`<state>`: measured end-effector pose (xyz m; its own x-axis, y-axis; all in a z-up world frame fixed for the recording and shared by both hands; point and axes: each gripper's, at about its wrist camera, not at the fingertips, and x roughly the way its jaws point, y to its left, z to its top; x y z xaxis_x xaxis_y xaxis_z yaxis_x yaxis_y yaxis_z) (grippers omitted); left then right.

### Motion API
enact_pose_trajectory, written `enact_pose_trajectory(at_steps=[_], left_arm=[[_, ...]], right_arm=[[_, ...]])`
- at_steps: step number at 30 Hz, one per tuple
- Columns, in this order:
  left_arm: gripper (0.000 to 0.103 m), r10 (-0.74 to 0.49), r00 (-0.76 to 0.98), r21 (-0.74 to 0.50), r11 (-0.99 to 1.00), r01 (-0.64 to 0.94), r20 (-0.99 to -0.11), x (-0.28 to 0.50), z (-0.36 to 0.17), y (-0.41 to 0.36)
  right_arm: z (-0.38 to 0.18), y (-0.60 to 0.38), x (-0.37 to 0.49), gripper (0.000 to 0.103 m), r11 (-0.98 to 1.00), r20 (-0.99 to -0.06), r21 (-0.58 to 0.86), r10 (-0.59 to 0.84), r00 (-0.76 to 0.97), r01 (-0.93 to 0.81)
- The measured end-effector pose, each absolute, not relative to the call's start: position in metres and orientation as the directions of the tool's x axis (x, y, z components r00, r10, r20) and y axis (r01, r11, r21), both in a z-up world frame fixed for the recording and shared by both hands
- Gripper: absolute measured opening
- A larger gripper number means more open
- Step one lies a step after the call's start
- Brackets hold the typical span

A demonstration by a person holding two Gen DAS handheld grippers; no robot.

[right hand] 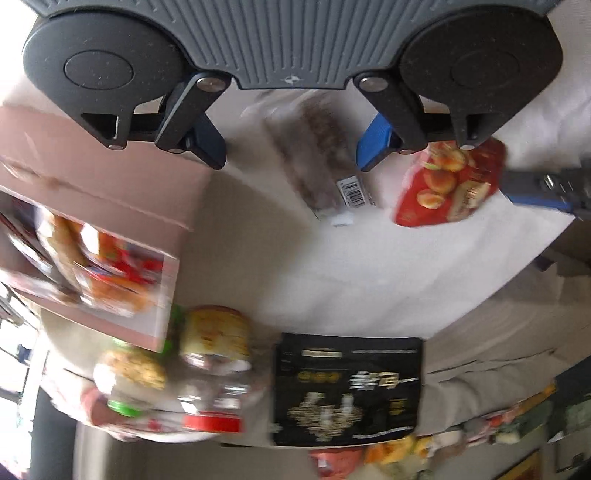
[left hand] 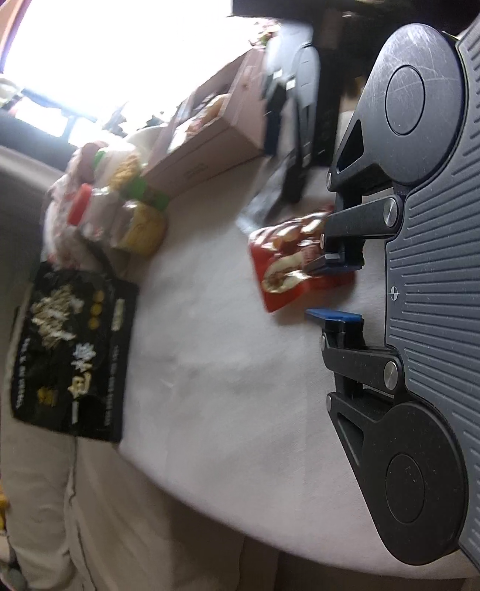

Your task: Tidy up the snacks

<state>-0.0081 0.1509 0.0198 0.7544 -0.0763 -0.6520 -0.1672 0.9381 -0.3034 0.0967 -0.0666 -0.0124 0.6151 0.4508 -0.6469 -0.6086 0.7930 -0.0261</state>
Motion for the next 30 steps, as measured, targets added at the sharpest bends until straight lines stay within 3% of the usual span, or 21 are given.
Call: enact_pose_trajectory(at_steps=[11,12,14,17,19,22,25,30], left_arm=[[0.027,-0.022,0.727,-0.076,0.996,-0.041,-0.686,0.029,0.029,0.086],[0.030,-0.020,0.723,-0.062,0.998,-0.032,-0.690,0.032,0.029,0.080],[0.053,-0.039,0.716,-0.058,0.998,-0.002,-0.697,0.037,0.029,0.071],[0.073,-0.061,0.711,-0.048,0.998,0.038,-0.701,0.040,0.026,0.062],[0.077,-0.065,0.713,-0.031,0.998,0.060,-0.698,0.039,0.024,0.057],[0.074,-0.046,0.727,-0.033,0.999,0.032,-0.686,0.035,0.025,0.062],[0.071,0.048,0.735,-0.015,0.997,-0.079,-0.676,0.032,0.025,0.078],[0.074,0.040,0.709,-0.099,0.983,-0.154,-0.704,0.040,0.020,0.098]], right_arm=[[-0.016,-0.141,0.068,0.080,0.859,-0.601,-0.055,0.379,0.704,-0.509],[-0.015,-0.145,0.069,0.080,0.863,-0.598,-0.031,0.388,0.702,-0.504],[-0.015,-0.148,0.071,0.081,0.869,-0.596,-0.002,0.397,0.699,-0.495],[-0.017,-0.148,0.070,0.084,0.864,-0.596,-0.003,0.403,0.694,-0.504],[-0.017,-0.147,0.068,0.084,0.858,-0.594,-0.008,0.408,0.693,-0.513],[-0.017,-0.146,0.067,0.084,0.859,-0.592,-0.009,0.408,0.695,-0.512],[-0.017,-0.148,0.068,0.085,0.859,-0.591,0.005,0.416,0.691,-0.512],[-0.018,-0.148,0.069,0.086,0.856,-0.593,0.011,0.422,0.686,-0.517]])
